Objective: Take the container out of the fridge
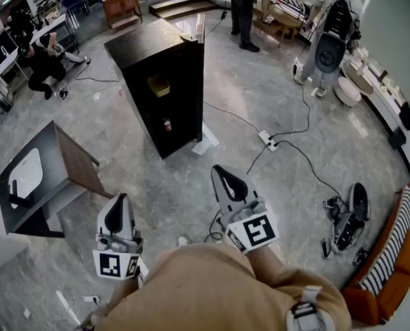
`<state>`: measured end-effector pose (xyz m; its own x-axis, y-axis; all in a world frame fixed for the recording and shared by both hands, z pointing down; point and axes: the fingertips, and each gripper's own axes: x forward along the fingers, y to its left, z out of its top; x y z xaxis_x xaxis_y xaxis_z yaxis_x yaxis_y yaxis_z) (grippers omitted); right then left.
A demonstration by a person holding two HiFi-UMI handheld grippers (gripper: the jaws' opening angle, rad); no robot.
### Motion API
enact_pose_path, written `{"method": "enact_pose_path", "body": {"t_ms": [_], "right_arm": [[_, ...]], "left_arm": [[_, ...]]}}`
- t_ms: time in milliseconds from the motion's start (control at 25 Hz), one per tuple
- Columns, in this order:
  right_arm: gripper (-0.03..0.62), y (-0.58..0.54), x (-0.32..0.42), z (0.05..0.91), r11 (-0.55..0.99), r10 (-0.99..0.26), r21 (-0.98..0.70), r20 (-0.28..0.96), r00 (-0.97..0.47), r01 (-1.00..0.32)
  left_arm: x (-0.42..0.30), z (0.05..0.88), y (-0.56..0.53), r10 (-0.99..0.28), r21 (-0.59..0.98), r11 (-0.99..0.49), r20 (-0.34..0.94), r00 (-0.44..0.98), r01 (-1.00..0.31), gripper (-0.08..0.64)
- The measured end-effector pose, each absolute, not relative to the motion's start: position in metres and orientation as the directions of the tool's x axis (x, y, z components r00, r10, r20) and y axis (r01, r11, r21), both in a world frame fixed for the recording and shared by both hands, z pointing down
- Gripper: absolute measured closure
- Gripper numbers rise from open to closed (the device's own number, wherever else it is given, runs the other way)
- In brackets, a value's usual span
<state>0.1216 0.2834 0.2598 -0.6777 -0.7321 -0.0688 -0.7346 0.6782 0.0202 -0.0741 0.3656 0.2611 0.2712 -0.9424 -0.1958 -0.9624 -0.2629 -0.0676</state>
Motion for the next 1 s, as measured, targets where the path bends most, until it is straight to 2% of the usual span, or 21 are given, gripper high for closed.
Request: {"method": "enact_pose_path", "body": {"t_ms": [480,1000], "right_arm": [[0.592,0.268,0.103,0.249,0.651,-0.754,0.012,-0.108,-0.648,-0.759],[0.592,0.276,0.067,0.276,0.625,-0.779,0.018,-0.049,-0.625,-0.78]], "left_arm": [[-0.121,0.272,0.35,-0.957,-0.042,-0.214,-0.191,0.219,-0.976,0.56],[-0.147,0.311,0.347,-0.941,0.0,-0.317,-0.129,0.314,-0.948,0.56]]}}
